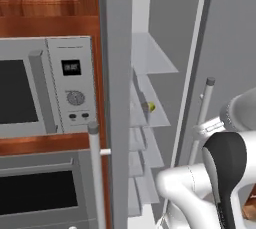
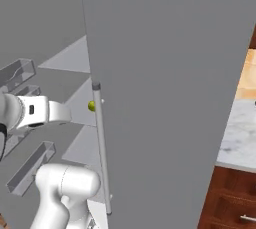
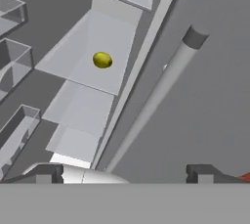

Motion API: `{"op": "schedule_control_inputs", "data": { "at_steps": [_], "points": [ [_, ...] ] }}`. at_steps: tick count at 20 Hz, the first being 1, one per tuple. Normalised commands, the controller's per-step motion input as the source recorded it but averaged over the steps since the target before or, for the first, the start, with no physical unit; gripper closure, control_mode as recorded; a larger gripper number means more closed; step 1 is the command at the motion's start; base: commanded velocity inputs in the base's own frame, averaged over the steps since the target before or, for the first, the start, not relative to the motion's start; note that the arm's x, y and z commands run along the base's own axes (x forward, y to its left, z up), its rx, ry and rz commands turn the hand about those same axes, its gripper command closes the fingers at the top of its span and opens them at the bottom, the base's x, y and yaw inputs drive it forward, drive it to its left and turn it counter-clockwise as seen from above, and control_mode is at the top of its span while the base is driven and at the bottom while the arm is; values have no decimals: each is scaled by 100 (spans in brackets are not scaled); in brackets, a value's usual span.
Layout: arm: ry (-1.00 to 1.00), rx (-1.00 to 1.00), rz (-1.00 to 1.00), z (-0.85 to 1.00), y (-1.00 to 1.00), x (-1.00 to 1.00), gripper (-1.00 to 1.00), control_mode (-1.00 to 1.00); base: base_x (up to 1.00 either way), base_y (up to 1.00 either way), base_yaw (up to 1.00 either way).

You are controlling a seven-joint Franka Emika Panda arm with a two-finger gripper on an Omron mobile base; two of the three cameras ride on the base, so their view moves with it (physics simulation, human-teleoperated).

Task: Take the steak, mango, and pear from the freezer and place them in the bowl on the counter.

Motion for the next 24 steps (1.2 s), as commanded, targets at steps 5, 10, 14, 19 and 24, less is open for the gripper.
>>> {"op": "schedule_control_inputs", "data": {
  "at_steps": [5, 10, 14, 19, 24],
  "points": [
    [0, 0, 0, 0, 0, 0, -100, 100, 12, 19, -11],
    [0, 0, 0, 0, 0, 0, -100, 100, 73, 39, 36],
    [0, 0, 0, 0, 0, 0, -100, 100, 68, 1, 47],
    [0, 0, 17, 0, 5, 14, -100, -100, 26, 12, 25],
    [0, -1, 46, 0, -4, 1, -100, -100, 0, 0, 0]
  ]
}}
